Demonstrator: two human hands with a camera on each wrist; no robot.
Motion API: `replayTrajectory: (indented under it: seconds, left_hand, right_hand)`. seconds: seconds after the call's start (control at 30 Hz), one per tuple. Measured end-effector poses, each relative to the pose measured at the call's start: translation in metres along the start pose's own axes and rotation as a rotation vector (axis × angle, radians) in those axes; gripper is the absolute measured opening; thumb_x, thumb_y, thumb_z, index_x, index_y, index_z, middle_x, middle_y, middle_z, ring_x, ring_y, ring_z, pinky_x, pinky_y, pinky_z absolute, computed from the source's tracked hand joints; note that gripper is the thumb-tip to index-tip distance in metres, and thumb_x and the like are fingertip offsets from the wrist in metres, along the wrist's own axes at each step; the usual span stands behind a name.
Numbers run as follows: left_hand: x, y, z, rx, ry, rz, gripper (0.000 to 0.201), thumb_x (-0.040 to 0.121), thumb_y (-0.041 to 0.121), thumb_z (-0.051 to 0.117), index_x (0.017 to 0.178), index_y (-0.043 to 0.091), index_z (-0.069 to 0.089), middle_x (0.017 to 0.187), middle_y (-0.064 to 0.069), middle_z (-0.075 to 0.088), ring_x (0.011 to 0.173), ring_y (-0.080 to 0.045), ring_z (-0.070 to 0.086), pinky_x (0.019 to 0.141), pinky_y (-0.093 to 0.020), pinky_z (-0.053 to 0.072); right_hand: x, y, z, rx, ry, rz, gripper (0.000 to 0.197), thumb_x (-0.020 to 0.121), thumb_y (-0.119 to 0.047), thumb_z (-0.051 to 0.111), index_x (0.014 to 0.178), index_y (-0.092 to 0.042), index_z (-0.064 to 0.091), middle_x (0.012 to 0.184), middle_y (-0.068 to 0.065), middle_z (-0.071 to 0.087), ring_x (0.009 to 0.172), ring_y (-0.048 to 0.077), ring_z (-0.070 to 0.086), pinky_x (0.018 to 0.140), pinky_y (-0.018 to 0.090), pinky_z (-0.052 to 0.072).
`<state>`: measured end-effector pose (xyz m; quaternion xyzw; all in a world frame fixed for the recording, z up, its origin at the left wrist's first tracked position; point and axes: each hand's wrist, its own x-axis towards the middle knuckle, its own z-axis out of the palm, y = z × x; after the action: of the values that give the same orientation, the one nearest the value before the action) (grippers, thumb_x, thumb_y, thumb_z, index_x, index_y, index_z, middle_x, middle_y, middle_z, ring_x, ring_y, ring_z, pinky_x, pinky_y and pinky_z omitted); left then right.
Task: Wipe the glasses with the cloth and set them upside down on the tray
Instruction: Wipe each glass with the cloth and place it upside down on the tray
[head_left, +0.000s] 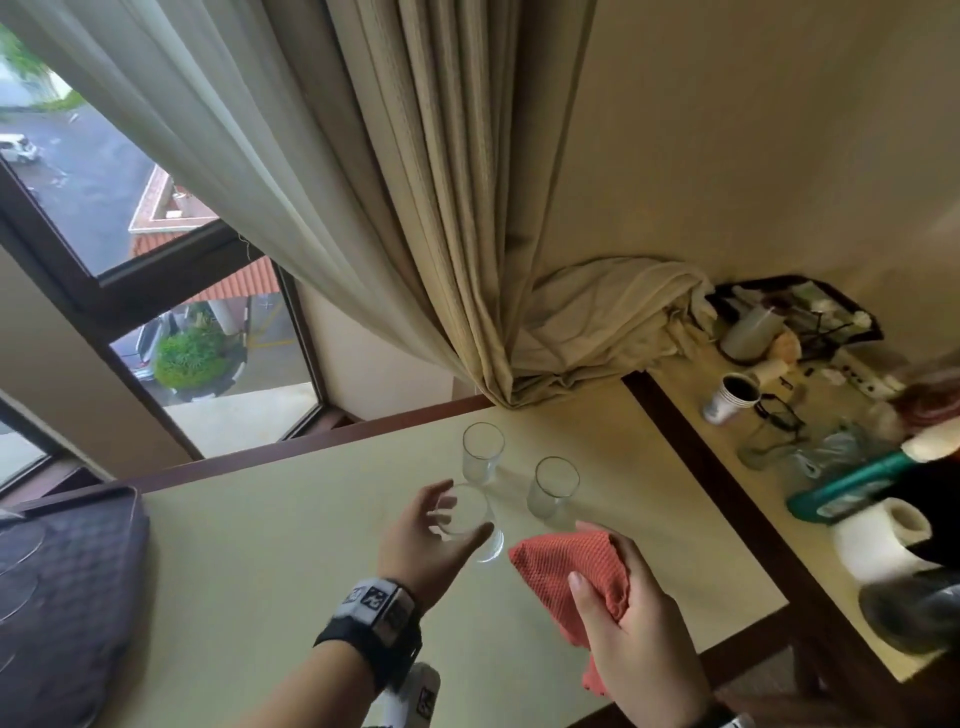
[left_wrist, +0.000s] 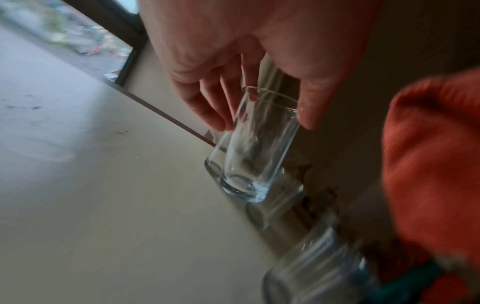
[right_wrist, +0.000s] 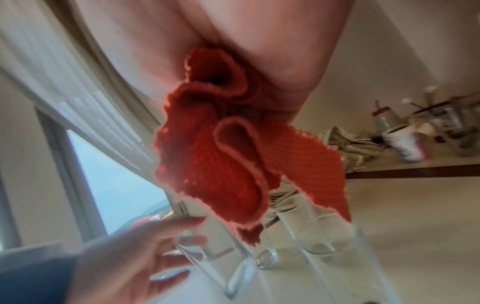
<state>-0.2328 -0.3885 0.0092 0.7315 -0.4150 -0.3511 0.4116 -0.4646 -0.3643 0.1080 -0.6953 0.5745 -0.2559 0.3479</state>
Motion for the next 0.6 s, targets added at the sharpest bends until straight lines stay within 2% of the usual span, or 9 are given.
replayTrajectory:
  seconds: [0.1, 0.17, 0.2, 0.27, 0.33, 0.43, 0.5, 0.57, 0.6]
  left_hand:
    - [-0.016, 0.015, -0.048, -0.429, 0.14, -0.09, 0.081, 0.066, 0.04, 0.1, 0.137, 0.025, 0.063, 0.111, 0.005, 0.08, 0.102, -0.008, 0.075, 0.088, -0.028, 0.058]
    - [-0.028, 0.028, -0.084, -0.692, 0.198, -0.13, 0.085, 0.061, 0.037, 0.103, 0.135, 0.019, 0.065, 0.115, -0.001, 0.08, 0.108, -0.013, 0.076, 0.095, -0.033, 0.056]
    - [-0.033, 0.037, -0.101, -0.784, 0.213, -0.141, 0.085, 0.058, 0.042, 0.098, 0.133, 0.017, 0.067, 0.118, -0.002, 0.08, 0.111, -0.014, 0.074, 0.096, -0.035, 0.054]
    - [-0.042, 0.057, -0.133, -0.906, 0.218, -0.125, 0.073, 0.062, 0.051, 0.092, 0.123, 0.015, 0.075, 0.124, -0.002, 0.077, 0.115, -0.016, 0.068, 0.099, -0.036, 0.049]
    - [-0.049, 0.079, -0.161, -0.982, 0.22, -0.088, 0.052, 0.079, 0.051, 0.084, 0.115, 0.015, 0.078, 0.125, -0.003, 0.077, 0.118, -0.018, 0.065, 0.102, -0.039, 0.046]
    - [-0.06, 0.111, -0.199, -0.996, 0.155, -0.01, 0.06, 0.083, 0.057, 0.064, 0.124, 0.014, 0.072, 0.125, -0.005, 0.077, 0.115, -0.018, 0.069, 0.101, -0.04, 0.046]
    - [-0.067, 0.129, -0.219, -0.95, 0.11, 0.038, 0.068, 0.088, 0.064, 0.058, 0.133, 0.014, 0.068, 0.129, -0.006, 0.075, 0.122, -0.024, 0.066, 0.105, -0.045, 0.046]
    - [-0.072, 0.143, -0.238, -0.92, 0.126, 0.081, 0.064, 0.096, 0.062, 0.053, 0.134, 0.013, 0.065, 0.13, -0.008, 0.075, 0.128, -0.028, 0.065, 0.107, -0.051, 0.048]
    - [-0.074, 0.146, -0.247, -0.898, 0.14, 0.11, 0.06, 0.101, 0.061, 0.052, 0.135, 0.012, 0.065, 0.13, -0.01, 0.074, 0.13, -0.032, 0.064, 0.11, -0.057, 0.047]
  right_hand:
    - [0.009, -0.021, 0.014, 0.02, 0.005, -0.017, 0.031, 0.094, -0.03, 0.068, 0.12, -0.043, 0.06, 0.083, -0.023, 0.07, 0.062, -0.003, 0.069, 0.052, 0.009, 0.051]
    - [0.017, -0.045, 0.025, 0.023, 0.023, -0.039, 0.01, 0.093, -0.031, 0.069, 0.098, -0.023, 0.071, 0.064, -0.016, 0.068, 0.051, 0.001, 0.067, 0.045, 0.012, 0.049]
    - [0.022, -0.059, 0.032, 0.039, 0.026, -0.06, 0.014, 0.093, -0.034, 0.068, 0.091, -0.02, 0.07, 0.061, -0.013, 0.068, 0.048, 0.002, 0.066, 0.044, 0.014, 0.05]
    - [0.029, -0.094, 0.045, 0.088, 0.011, -0.104, 0.018, 0.094, -0.039, 0.065, 0.083, -0.025, 0.065, 0.059, -0.011, 0.067, 0.047, 0.004, 0.066, 0.045, 0.022, 0.055]
    - [0.036, -0.135, 0.057, 0.161, 0.026, -0.174, 0.024, 0.092, -0.045, 0.06, 0.076, -0.027, 0.06, 0.054, -0.009, 0.066, 0.043, 0.006, 0.065, 0.046, 0.025, 0.056]
    - [0.044, -0.194, 0.079, 0.268, 0.049, -0.331, 0.028, 0.091, -0.051, 0.051, 0.077, -0.027, 0.059, 0.061, -0.013, 0.069, 0.046, 0.005, 0.065, 0.051, 0.027, 0.057]
    - [0.044, -0.229, 0.093, 0.367, 0.028, -0.474, 0.028, 0.1, -0.048, 0.048, 0.103, -0.029, 0.068, 0.085, -0.014, 0.074, 0.066, 0.005, 0.072, 0.063, 0.032, 0.061]
    - [0.039, -0.263, 0.103, 0.453, -0.057, -0.627, 0.043, 0.104, -0.043, 0.045, 0.145, -0.032, 0.05, 0.131, -0.017, 0.065, 0.112, 0.01, 0.069, 0.089, 0.031, 0.059]
    - [0.035, -0.276, 0.107, 0.47, -0.097, -0.718, 0.051, 0.105, -0.042, 0.042, 0.154, -0.028, 0.038, 0.151, -0.013, 0.051, 0.134, 0.014, 0.055, 0.103, 0.032, 0.052]
